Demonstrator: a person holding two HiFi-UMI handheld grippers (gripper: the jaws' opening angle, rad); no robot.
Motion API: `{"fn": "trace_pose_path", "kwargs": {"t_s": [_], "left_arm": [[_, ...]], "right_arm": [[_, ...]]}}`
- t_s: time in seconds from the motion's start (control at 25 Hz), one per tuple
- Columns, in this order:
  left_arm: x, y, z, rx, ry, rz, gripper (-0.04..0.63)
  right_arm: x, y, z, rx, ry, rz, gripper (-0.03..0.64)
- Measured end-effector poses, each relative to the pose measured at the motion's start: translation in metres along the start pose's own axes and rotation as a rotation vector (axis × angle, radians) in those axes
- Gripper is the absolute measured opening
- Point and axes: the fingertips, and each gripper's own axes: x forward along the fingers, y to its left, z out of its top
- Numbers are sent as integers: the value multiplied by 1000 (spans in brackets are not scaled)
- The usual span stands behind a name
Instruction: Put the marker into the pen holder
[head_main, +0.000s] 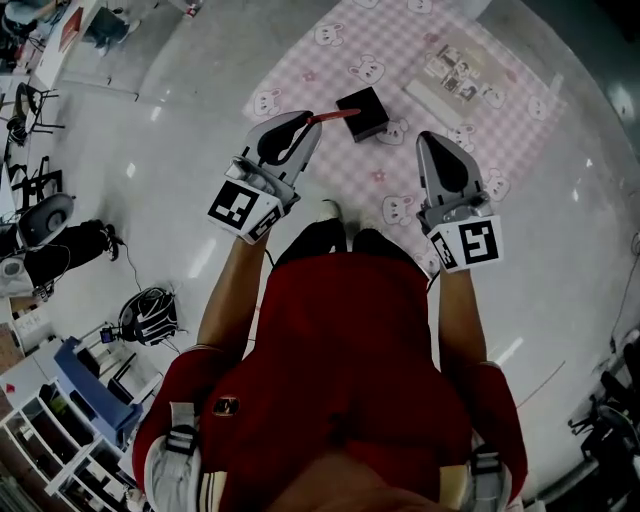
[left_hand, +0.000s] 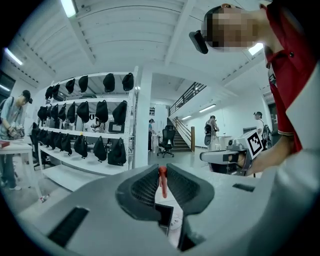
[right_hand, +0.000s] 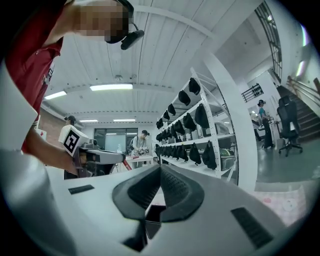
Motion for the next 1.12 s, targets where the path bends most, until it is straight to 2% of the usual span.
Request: {"fn": "trace_pose_path", "kwargs": {"t_s": [0.52,1.12], "left_arm": [[29,21,-31,1,42,-127,57],[61,40,-76,23,151,-234,57]], "right_arm": [[6,3,1,-30,21,-115,-3],[17,5,-8,-36,84,-191,-2]]}}
